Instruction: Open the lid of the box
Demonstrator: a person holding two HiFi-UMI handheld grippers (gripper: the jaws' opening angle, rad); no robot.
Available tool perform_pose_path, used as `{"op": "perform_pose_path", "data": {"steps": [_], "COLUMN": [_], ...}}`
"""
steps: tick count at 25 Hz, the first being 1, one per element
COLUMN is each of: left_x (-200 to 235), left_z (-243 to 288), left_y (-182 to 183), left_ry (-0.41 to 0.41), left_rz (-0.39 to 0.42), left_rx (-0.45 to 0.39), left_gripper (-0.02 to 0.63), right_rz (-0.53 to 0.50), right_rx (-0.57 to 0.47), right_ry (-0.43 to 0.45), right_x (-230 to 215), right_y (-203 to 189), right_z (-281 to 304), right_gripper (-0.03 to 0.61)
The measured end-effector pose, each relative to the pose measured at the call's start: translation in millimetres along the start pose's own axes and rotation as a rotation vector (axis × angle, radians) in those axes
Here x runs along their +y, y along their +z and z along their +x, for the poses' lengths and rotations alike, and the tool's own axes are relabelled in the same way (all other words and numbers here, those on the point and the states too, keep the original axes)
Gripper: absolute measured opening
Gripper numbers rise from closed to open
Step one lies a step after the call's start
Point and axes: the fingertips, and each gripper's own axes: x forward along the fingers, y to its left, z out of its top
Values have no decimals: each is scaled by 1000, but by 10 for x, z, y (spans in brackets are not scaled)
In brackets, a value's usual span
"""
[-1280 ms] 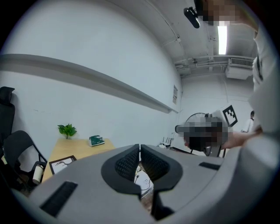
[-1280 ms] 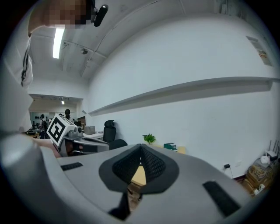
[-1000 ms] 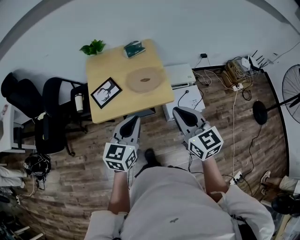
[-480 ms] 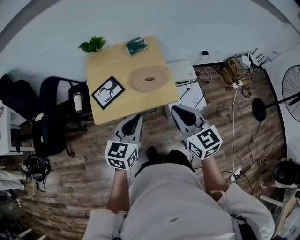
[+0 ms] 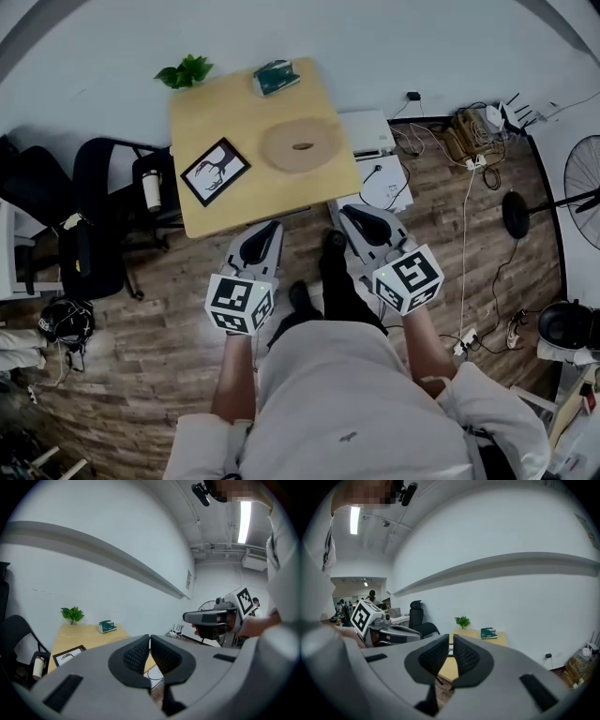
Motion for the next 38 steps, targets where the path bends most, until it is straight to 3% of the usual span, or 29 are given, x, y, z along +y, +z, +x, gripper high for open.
{"op": "perform_pose_path", "data": {"steps": [12,22,38], "left_x": [198,372,911], "left_z": [215,763,1600], "left_y": [-78,140,265], "left_ry": [24,34,163], "left_rz": [-23,-19,-90], "left_rx": [28,43,93], "left_gripper": [12,12,12], "right_rz": [7,14,-111], "right_rx": [32,45,167], "right_ry": [46,66,252], "right_x": [-186,-742,-1433], "right_y": [-113,-27,-59], "right_z": [309,631,1595], "right_gripper": [67,107,178]}}
